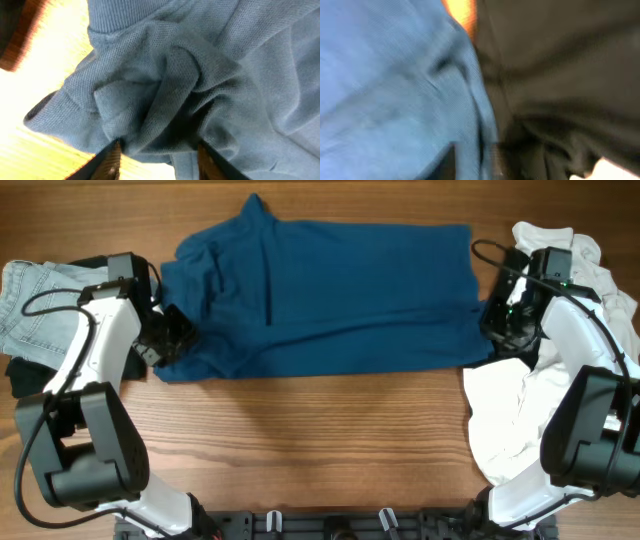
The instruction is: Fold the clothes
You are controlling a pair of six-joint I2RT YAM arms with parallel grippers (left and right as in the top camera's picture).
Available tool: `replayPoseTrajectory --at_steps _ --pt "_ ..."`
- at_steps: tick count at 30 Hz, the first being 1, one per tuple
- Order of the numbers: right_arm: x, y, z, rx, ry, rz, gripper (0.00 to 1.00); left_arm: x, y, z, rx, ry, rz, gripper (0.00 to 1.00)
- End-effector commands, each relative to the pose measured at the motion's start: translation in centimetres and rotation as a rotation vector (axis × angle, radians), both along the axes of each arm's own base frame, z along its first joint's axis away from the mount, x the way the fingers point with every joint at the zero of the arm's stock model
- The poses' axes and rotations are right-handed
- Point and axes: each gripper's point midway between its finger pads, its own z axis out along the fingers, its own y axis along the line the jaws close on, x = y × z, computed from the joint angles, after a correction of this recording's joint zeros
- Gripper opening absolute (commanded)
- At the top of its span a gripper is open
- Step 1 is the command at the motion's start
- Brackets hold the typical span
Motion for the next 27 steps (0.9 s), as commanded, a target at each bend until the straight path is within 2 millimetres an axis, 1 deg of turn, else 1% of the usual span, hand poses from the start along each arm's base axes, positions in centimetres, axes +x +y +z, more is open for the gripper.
replayPoseTrajectory --at_steps 1,2,4,5,6,7,9,10,11,12,15,16,17,18,19,21,22,23,24,25,26,27 --pt "-2.1 -0.8 -1.2 -0.028 0.115 -0.142 0.04 -2.0 -1.5 -1.8 -0.019 0.040 -0.030 0.41" --pt "-3.1 0.3 -1.3 0.019 0.156 -0.100 0.04 -2.9 -1.8 -2.5 -0.022 0.068 -0.038 0.41" --pt "-4.3 3.9 -0.7 0.193 0.160 0.150 0.04 -3.4 -2.0 -2.7 -0.024 0.080 -0.040 0.40" --pt "-5.7 5.3 -0.3 0.263 0.192 0.227 0.04 -3.2 -2.0 -2.7 -0.024 0.075 -0.040 0.41" --pt "-6.9 5.2 -0.5 0.261 0.238 0.229 0.04 -3.2 -2.0 -2.7 -0.023 0.071 -0.040 0.41" --pt "-8.1 5.0 -1.1 0.244 0.282 0.219 0.04 -3.2 -2.0 -2.7 -0.023 0.071 -0.040 0.41" --pt "-8.8 5.0 -2.8 0.237 0.282 0.200 0.04 -3.2 -2.0 -2.7 -0.023 0.072 -0.040 0.41" --pt "-9.0 4.8 -3.6 0.218 0.289 0.164 0.05 -3.2 -2.0 -2.7 -0.023 0.072 -0.040 0.41" --pt "-9.4 3.7 -4.6 0.157 0.309 0.073 0.04 -3.2 -2.0 -2.7 -0.024 0.073 -0.040 0.41" --pt "-9.4 3.2 -5.0 0.127 0.311 0.032 0.04 -3.2 -2.0 -2.7 -0.024 0.074 -0.040 0.41" --pt "-8.1 2.7 -5.2 0.100 0.252 0.076 0.05 -3.2 -2.0 -2.7 -0.024 0.074 -0.040 0.42" --pt "-7.6 1.7 -5.3 0.045 0.237 0.071 0.09 -3.2 -2.0 -2.7 -0.024 0.074 -0.040 0.41" --pt "-6.9 -0.4 -5.5 -0.074 0.219 0.049 0.16 -3.2 -2.0 -2.7 -0.024 0.075 -0.040 0.42" --pt "-6.6 -2.1 -5.4 -0.161 0.215 0.019 0.20 -3.3 -2.0 -2.7 -0.024 0.076 -0.040 0.42" --pt "-6.8 -4.2 -5.2 -0.243 0.223 -0.059 0.20 -3.3 -2.0 -2.7 -0.024 0.077 -0.040 0.42" --pt "-7.4 -7.9 -5.0 -0.301 0.216 -0.196 0.19 -3.4 -2.0 -2.7 -0.025 0.080 -0.040 0.42" --pt "-7.7 -9.5 -4.9 -0.302 0.203 -0.251 0.19 -3.4 -2.0 -2.7 -0.025 0.083 -0.040 0.42" --pt "-8.5 -12.2 -4.8 -0.297 0.189 -0.365 0.19 -3.5 -2.0 -2.7 -0.025 0.084 -0.040 0.42" --pt "-9.7 -14.4 -4.6 -0.288 0.187 -0.471 0.24 -3.5 -2.0 -2.7 -0.025 0.084 -0.040 0.42" --pt "-10.6 -16.6 -4.3 -0.246 0.165 -0.558 0.24 -3.5 -2.0 -2.7 -0.025 0.084 -0.040 0.42" --pt "-10.3 -17.4 -3.9 -0.179 0.120 -0.590 0.23 -3.5 -2.0 -2.7 -0.025 0.085 -0.040 0.42" --pt "-8.1 -17.1 -2.8 -0.030 0.004 -0.526 0.24 -3.5 -2.0 -2.7 -0.025 0.085 -0.040 0.42"
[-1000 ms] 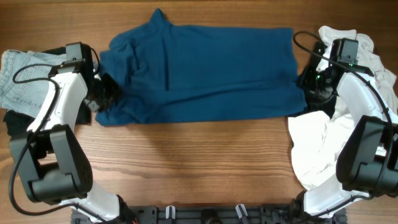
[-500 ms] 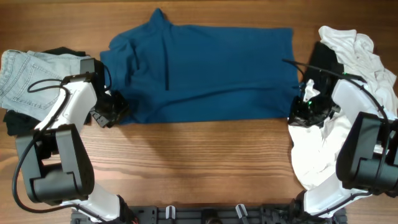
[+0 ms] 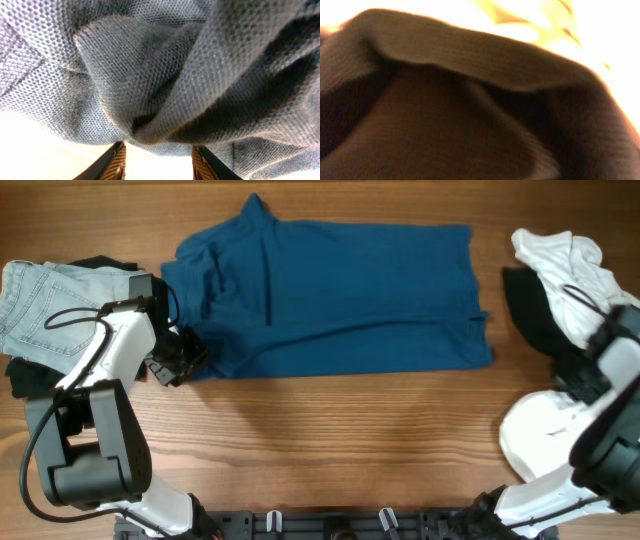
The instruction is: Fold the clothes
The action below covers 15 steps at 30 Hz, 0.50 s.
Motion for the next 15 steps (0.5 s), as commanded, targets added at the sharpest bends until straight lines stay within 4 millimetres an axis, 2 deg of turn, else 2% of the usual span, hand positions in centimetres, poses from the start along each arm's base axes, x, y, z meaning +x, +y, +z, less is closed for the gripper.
replayPoseTrajectory --at_steps 1,3,5,6,9,10,12,13,15 --pt "4.3 0.1 2.5 0.230 -0.287 0.102 0.30 0.0 -0.3 0.4 -0.010 -0.012 -0.003 0.43" --pt "7.8 3.9 5.7 0.356 -0.444 0.314 0.40 0.0 -0.3 0.4 -0.010 -0.012 -0.003 0.45" --pt "9.7 8.8 6.9 0.410 -0.471 0.503 0.57 -0.2 -0.3 0.4 -0.011 -0.004 -0.004 0.45" --pt "10.0 11.1 6.6 0.421 -0.436 0.589 0.60 -0.4 -0.3 0.4 -0.013 0.005 -0.004 0.46" --pt "8.9 14.4 4.3 0.366 -0.252 0.683 0.67 -0.3 -0.3 0.4 -0.011 0.002 -0.005 0.51" --pt "8.8 16.1 3.1 0.350 -0.202 0.737 0.76 -0.1 -0.3 0.4 -0.010 -0.006 -0.005 0.52" --pt "9.0 17.4 1.5 0.313 -0.151 0.792 0.77 0.4 -0.2 0.4 -0.007 -0.025 -0.004 0.53" --pt "9.1 17.2 0.6 0.266 -0.117 0.771 0.74 0.7 -0.1 0.4 -0.002 -0.037 -0.004 0.53" --pt "8.8 16.2 -0.6 0.209 -0.070 0.704 0.55 1.3 0.0 0.4 0.001 -0.062 -0.004 0.56"
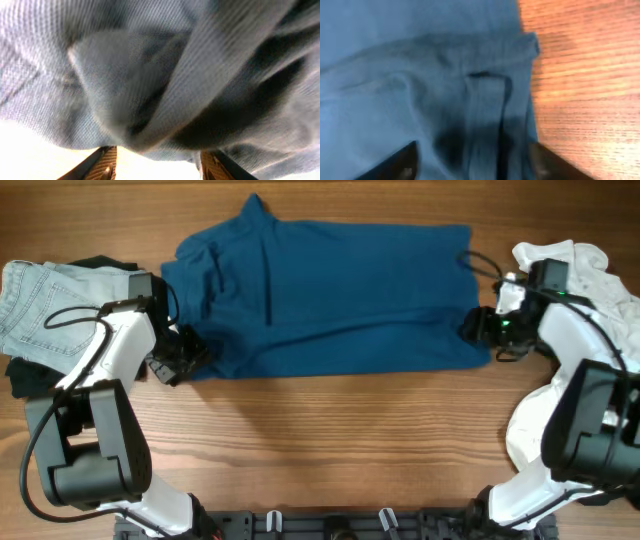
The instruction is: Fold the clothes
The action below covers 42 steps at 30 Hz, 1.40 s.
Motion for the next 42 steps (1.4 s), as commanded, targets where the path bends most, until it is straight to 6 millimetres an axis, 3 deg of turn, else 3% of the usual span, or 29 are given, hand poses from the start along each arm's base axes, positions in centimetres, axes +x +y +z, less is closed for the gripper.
replayPoseTrajectory --at_steps 1,2,3,5,8,12,16,18,19,21,23,25,28,31,32,37,40,41,42 --pt "-1.6 -1.9 -3.2 -0.110 0.111 -0.076 0.43 0.6 0.1 0.4 0.009 -0.036 -0.004 0.57" --pt "-2.9 -3.1 -4.1 -0.175 0.180 -0.118 0.23 0.5 0.3 0.3 0.025 -0.032 -0.004 0.58" --pt "-4.3 -4.6 -4.6 -0.261 0.248 -0.197 0.09 0.3 0.4 0.2 0.032 -0.021 -0.003 0.58" --pt "-6.6 -6.9 -4.6 -0.378 0.340 -0.314 0.04 -0.7 0.3 -0.4 0.029 0.005 -0.004 0.59" --pt "-10.1 -9.2 -4.0 -0.440 0.463 -0.459 0.04 -3.4 0.3 -2.1 0.037 0.083 -0.004 0.58" --pt "-12.2 -8.6 -3.8 -0.381 0.550 -0.466 0.04 -6.8 -0.1 -2.8 0.022 0.196 -0.007 0.55" --pt "-12.2 -7.9 -3.9 -0.341 0.556 -0.460 0.04 -8.1 -0.3 -2.1 0.015 0.242 -0.011 0.38" --pt "-11.9 -7.9 -4.0 -0.335 0.543 -0.463 0.05 -5.7 -0.1 0.2 0.024 0.108 -0.032 0.40" --pt "-11.8 -8.0 -4.1 -0.336 0.536 -0.465 0.05 -3.5 0.1 2.4 0.042 -0.027 -0.029 0.46" --pt "-11.5 -8.0 -4.1 -0.336 0.526 -0.467 0.06 -1.7 0.3 4.0 0.058 -0.145 -0.025 0.51" --pt "-11.3 -8.0 -4.2 -0.330 0.518 -0.468 0.06 -0.8 0.4 3.9 0.063 -0.177 -0.021 0.51" --pt "-11.3 -8.0 -4.2 -0.330 0.516 -0.468 0.06 -0.8 0.5 2.1 0.062 -0.149 -0.022 0.47" --pt "-11.3 -8.0 -4.2 -0.330 0.516 -0.468 0.07 -1.7 0.1 -1.2 0.035 -0.048 -0.027 0.38" --pt "-11.3 -8.0 -4.2 -0.330 0.517 -0.468 0.07 -2.6 0.1 -2.9 0.028 0.020 -0.035 0.06" --pt "-11.3 -8.0 -4.2 -0.330 0.518 -0.468 0.07 -3.1 0.5 -2.9 0.056 0.045 -0.035 0.04" --pt "-12.2 -7.7 -4.0 -0.327 0.556 -0.457 0.06 -10.2 3.1 -1.5 0.221 0.339 -0.005 0.04" --pt "-12.7 -7.6 -3.8 -0.325 0.576 -0.456 0.07 -10.8 3.6 0.3 0.236 0.322 0.127 0.04" --pt "-12.5 -7.6 -3.9 -0.325 0.569 -0.458 0.07 -10.1 3.4 1.2 0.206 0.258 0.156 0.11" --pt "-12.4 -7.6 -3.9 -0.325 0.565 -0.458 0.07 -9.8 3.1 1.5 0.184 0.238 0.148 0.24"
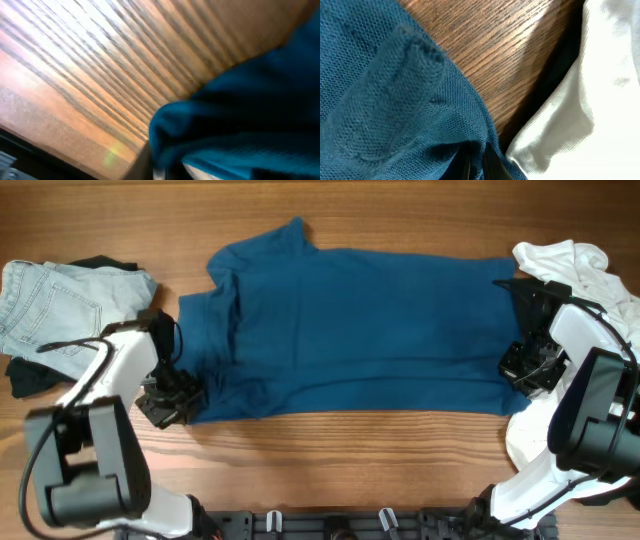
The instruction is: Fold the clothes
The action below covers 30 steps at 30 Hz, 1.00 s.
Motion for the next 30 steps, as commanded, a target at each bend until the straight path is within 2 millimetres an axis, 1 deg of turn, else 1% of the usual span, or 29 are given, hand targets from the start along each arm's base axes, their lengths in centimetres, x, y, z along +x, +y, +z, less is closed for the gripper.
replayPoseTrajectory --at_steps 1,3,5,7,9,10,11,12,13,15,17,19,20,22,23,24,25,26,28,29,30 --pt "-1.7 0.6 -2.0 0.037 0.067 -0.029 0.07 0.8 0.1 2.3 0.002 -0.120 0.072 0.31" --pt "-1.5 0.7 -2.1 0.043 0.059 -0.027 0.07 1.1 -0.1 3.9 0.001 -0.187 0.069 0.34" --pt "-1.5 0.7 -2.1 0.042 0.056 -0.027 0.07 1.8 0.0 5.2 0.011 -0.267 0.067 0.33" --pt "-1.3 0.7 -2.1 0.040 0.050 -0.027 0.07 2.9 -0.2 5.8 0.010 -0.331 -0.008 0.32" --pt "-1.3 0.7 -2.1 0.040 0.049 -0.026 0.08 3.6 -1.9 5.5 -0.040 -0.352 -0.094 0.31" --pt "-1.3 0.7 -2.1 0.040 0.049 -0.027 0.08 3.8 -3.1 5.0 -0.060 -0.358 -0.134 0.36" --pt "-1.3 0.7 -2.1 0.040 0.049 -0.027 0.08 3.7 -4.2 4.3 -0.068 -0.352 -0.188 0.42" --pt "-1.3 0.6 -2.1 0.040 0.049 -0.027 0.08 3.5 -5.2 3.6 -0.078 -0.336 -0.243 0.44" --pt "-1.3 0.7 -2.1 0.040 0.049 -0.027 0.09 3.4 -5.6 3.2 -0.082 -0.321 -0.262 0.45" --pt "-1.3 0.6 -2.1 0.040 0.049 -0.027 0.09 3.0 -6.1 2.3 -0.083 -0.282 -0.284 0.47" --pt "-1.3 0.6 -2.1 0.039 0.049 -0.027 0.09 2.6 -6.1 1.3 -0.084 -0.234 -0.285 0.48" --pt "-1.3 0.6 -2.1 0.039 0.048 -0.027 0.09 2.8 -5.5 0.7 -0.050 -0.217 -0.290 0.49" --pt "-1.2 0.6 -2.1 0.039 0.048 -0.027 0.09 3.4 -4.7 0.6 -0.001 -0.235 -0.298 0.48" --pt "-1.2 0.6 -2.1 0.038 0.046 -0.027 0.09 4.5 -4.8 0.6 0.004 -0.280 -0.298 0.45" --pt "-1.2 0.6 -2.1 0.038 0.046 -0.027 0.09 4.8 -5.0 0.6 -0.010 -0.296 -0.296 0.36" --pt "-1.2 0.6 -2.1 0.038 0.046 -0.027 0.09 5.1 -5.4 0.6 -0.026 -0.308 -0.295 0.26" --pt "-1.2 0.6 -2.1 0.038 0.046 -0.027 0.09 5.3 -5.5 0.6 -0.035 -0.318 -0.293 0.10" --pt "-1.2 0.6 -2.1 0.038 0.045 -0.026 0.10 5.7 -5.6 0.7 -0.033 -0.334 -0.294 0.04" --pt "-1.2 0.6 -2.1 0.038 0.045 -0.027 0.10 5.7 -5.6 0.7 -0.035 -0.336 -0.294 0.04" --pt "-1.2 0.6 -2.1 0.038 0.045 -0.027 0.10 5.7 -6.1 0.8 -0.062 -0.338 -0.295 0.04" --pt "-1.2 0.6 -2.1 0.039 0.046 -0.026 0.09 6.6 -7.9 2.1 -0.166 -0.386 -0.313 0.04"
